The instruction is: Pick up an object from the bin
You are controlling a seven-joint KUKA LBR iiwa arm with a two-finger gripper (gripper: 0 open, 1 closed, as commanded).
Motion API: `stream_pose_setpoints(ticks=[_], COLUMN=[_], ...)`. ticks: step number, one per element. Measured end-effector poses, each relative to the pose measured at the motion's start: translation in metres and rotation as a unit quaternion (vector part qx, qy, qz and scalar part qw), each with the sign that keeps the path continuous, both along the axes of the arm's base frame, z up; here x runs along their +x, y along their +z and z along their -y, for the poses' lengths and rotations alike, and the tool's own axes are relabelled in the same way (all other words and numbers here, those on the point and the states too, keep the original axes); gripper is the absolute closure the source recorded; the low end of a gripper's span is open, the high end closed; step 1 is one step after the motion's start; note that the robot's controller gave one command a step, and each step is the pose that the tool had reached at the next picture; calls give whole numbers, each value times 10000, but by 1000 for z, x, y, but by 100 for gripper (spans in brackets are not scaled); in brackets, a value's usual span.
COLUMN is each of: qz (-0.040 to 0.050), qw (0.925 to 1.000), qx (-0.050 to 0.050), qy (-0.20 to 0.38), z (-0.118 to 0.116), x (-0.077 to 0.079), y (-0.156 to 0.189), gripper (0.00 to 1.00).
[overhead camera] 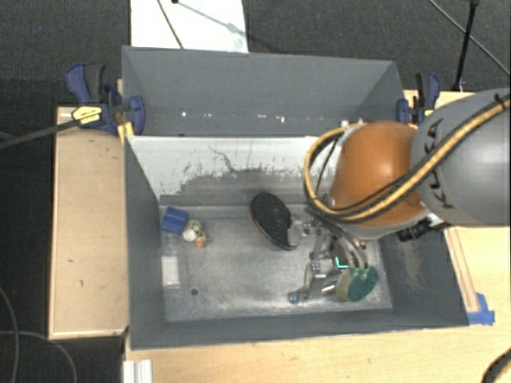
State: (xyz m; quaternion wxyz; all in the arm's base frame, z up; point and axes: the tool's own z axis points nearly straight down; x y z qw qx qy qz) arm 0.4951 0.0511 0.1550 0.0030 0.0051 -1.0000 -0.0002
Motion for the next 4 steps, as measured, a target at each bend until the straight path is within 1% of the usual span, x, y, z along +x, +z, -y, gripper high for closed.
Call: stream_pose_setpoints(ticks=[1, 2, 3, 4], qz=[14, 64, 45, 91], qw=[9994, 9984, 9984, 9996], qx=[-19, 1, 1, -5], qy=[-332, -556, -566, -270], z=[94, 94, 94, 86], x=[0, -17, -18, -11], y=[-53, -85, -85, 131], gripper=[0, 0, 100, 100])
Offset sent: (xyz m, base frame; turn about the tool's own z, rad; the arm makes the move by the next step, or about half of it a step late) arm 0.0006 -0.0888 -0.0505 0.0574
